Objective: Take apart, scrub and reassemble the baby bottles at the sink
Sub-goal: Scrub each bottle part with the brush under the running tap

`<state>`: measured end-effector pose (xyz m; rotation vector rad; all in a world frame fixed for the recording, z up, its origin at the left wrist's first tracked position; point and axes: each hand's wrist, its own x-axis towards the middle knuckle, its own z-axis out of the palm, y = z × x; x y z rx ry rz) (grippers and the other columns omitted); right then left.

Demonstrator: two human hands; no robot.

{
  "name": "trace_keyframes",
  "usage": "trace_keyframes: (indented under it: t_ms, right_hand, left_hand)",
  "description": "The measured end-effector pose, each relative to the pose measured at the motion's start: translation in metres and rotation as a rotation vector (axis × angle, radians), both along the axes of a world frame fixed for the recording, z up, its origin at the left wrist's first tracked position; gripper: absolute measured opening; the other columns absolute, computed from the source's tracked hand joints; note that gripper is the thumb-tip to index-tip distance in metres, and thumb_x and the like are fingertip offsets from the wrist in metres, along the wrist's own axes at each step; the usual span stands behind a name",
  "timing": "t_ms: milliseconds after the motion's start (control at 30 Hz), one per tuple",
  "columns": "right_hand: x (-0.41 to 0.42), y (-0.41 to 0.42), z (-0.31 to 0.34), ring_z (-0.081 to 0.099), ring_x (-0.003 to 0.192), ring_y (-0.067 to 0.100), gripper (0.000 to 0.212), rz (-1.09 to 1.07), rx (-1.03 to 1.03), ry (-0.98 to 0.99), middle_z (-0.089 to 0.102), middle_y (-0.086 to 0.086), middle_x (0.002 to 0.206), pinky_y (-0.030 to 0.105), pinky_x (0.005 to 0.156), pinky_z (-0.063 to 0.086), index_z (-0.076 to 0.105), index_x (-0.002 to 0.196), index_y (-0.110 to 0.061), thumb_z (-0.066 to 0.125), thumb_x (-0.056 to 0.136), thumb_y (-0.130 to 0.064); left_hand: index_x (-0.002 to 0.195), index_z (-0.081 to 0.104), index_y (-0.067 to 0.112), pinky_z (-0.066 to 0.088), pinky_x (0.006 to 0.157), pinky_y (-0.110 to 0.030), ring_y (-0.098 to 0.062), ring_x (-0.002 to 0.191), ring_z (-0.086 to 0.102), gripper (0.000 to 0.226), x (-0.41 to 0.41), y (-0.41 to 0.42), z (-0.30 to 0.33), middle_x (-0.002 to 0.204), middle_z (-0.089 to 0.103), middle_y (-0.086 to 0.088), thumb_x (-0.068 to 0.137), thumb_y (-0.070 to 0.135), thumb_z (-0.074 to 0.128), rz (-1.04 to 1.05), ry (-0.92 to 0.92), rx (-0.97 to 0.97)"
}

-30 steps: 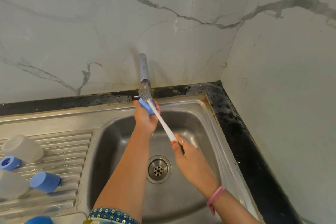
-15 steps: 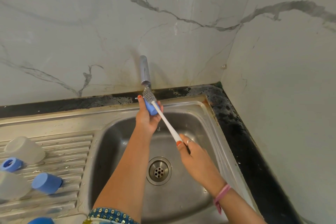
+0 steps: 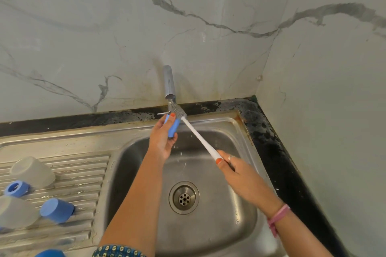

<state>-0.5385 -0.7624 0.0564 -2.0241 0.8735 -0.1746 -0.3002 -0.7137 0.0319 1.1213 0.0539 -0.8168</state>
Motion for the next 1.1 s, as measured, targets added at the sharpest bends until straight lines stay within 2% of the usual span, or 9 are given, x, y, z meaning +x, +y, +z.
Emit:
trace_keyframes:
  t_ms: [267, 400, 500, 667, 767, 833, 933, 1000, 1100]
  right_hand:
    - [-0.023, -0.056, 0.020, 0.045, 0.055, 0.006, 0.044, 0.251, -0.635, 0.302, 0.046, -0.011, 0.074, 0.021, 0.049, 0.035, 0.029, 0.144, -0.053, 0.037, 0.101, -0.044]
    - [-0.001, -0.050, 0.011, 0.042, 0.062, 0.008, 0.052, 0.261, -0.951, 0.365, 0.042, -0.008, 0.093, 0.025, 0.047, 0.035, 0.021, 0.150, -0.043, 0.039, 0.102, -0.030]
    - [0.011, -0.029, 0.001, 0.052, 0.065, 0.007, 0.043, 0.226, -0.448, 0.148, 0.052, -0.007, 0.085, 0.026, 0.059, 0.051, 0.039, 0.144, -0.038, 0.043, 0.101, -0.036]
    - [0.011, -0.005, -0.004, 0.035, 0.043, 0.006, 0.028, -0.025, 0.882, -0.159, 0.053, -0.003, 0.065, 0.018, 0.036, 0.029, 0.060, 0.125, -0.031, 0.052, 0.099, -0.028]
    - [0.009, -0.003, 0.000, 0.031, 0.042, 0.006, 0.028, -0.002, 1.081, -0.198, 0.050, -0.001, 0.067, 0.017, 0.035, 0.026, 0.061, 0.124, -0.026, 0.052, 0.099, -0.028]
    - [0.009, -0.002, 0.000, 0.034, 0.044, 0.005, 0.026, -0.006, 0.860, -0.162, 0.050, -0.003, 0.066, 0.017, 0.037, 0.027, 0.059, 0.124, -0.033, 0.051, 0.099, -0.029]
    - [0.005, -0.011, -0.002, 0.046, 0.053, 0.005, 0.035, 0.103, 0.021, 0.071, 0.051, -0.006, 0.070, 0.020, 0.048, 0.042, 0.048, 0.136, -0.037, 0.044, 0.101, -0.037]
    - [0.001, -0.018, -0.004, 0.057, 0.071, 0.011, 0.043, 0.201, -0.455, 0.238, 0.055, -0.005, 0.085, 0.028, 0.065, 0.052, 0.035, 0.146, -0.038, 0.038, 0.102, -0.038]
    - [0.003, -0.013, -0.006, 0.059, 0.076, 0.013, 0.045, 0.247, -0.558, 0.250, 0.057, -0.004, 0.090, 0.034, 0.070, 0.054, 0.033, 0.147, -0.035, 0.039, 0.102, -0.037]
  left_hand:
    - [0.122, 0.058, 0.007, 0.055, 0.065, -0.018, -0.012, 0.082, 0.062, 0.071, 0.016, 0.007, 0.001, 0.109, 0.064, -0.012, 0.063, 0.040, 0.079, -0.026, -0.009, 0.025]
    - [0.124, 0.054, 0.015, 0.056, 0.083, -0.040, -0.024, 0.090, 0.064, 0.039, 0.011, -0.002, 0.007, 0.112, 0.058, -0.015, 0.088, 0.002, 0.062, -0.111, -0.023, 0.039]
    - [0.102, 0.052, 0.007, 0.053, 0.084, -0.052, -0.028, 0.082, 0.058, 0.024, 0.009, -0.004, 0.011, 0.095, 0.053, -0.015, 0.085, -0.001, 0.038, 0.004, 0.130, -0.098]
    - [0.080, 0.058, 0.015, 0.058, 0.080, -0.041, -0.014, 0.062, 0.063, 0.024, 0.009, -0.005, 0.015, 0.071, 0.062, -0.003, 0.083, 0.035, 0.072, 0.094, 0.283, -0.269]
    - [0.088, 0.058, 0.011, 0.060, 0.076, -0.039, -0.016, 0.072, 0.067, 0.015, 0.009, -0.010, 0.021, 0.081, 0.064, -0.008, 0.086, 0.020, 0.070, 0.092, 0.261, -0.324]
    - [0.097, 0.060, 0.012, 0.058, 0.084, -0.041, -0.019, 0.081, 0.065, 0.022, 0.013, -0.011, 0.021, 0.086, 0.065, -0.009, 0.089, 0.031, 0.067, 0.008, 0.120, -0.104]
    - [0.098, 0.061, 0.009, 0.055, 0.068, -0.032, -0.018, 0.075, 0.062, 0.026, 0.017, -0.010, 0.016, 0.088, 0.064, -0.011, 0.097, 0.035, 0.055, -0.089, -0.138, 0.196]
    - [0.114, 0.055, 0.005, 0.054, 0.078, -0.041, -0.026, 0.084, 0.062, 0.025, 0.017, -0.008, 0.012, 0.102, 0.058, -0.017, 0.100, 0.025, 0.048, -0.089, -0.090, 0.211]
    - [0.109, 0.054, 0.006, 0.045, 0.093, -0.054, -0.029, 0.083, 0.059, 0.022, 0.013, -0.007, 0.012, 0.093, 0.055, -0.014, 0.094, 0.021, 0.046, -0.020, 0.110, 0.167]
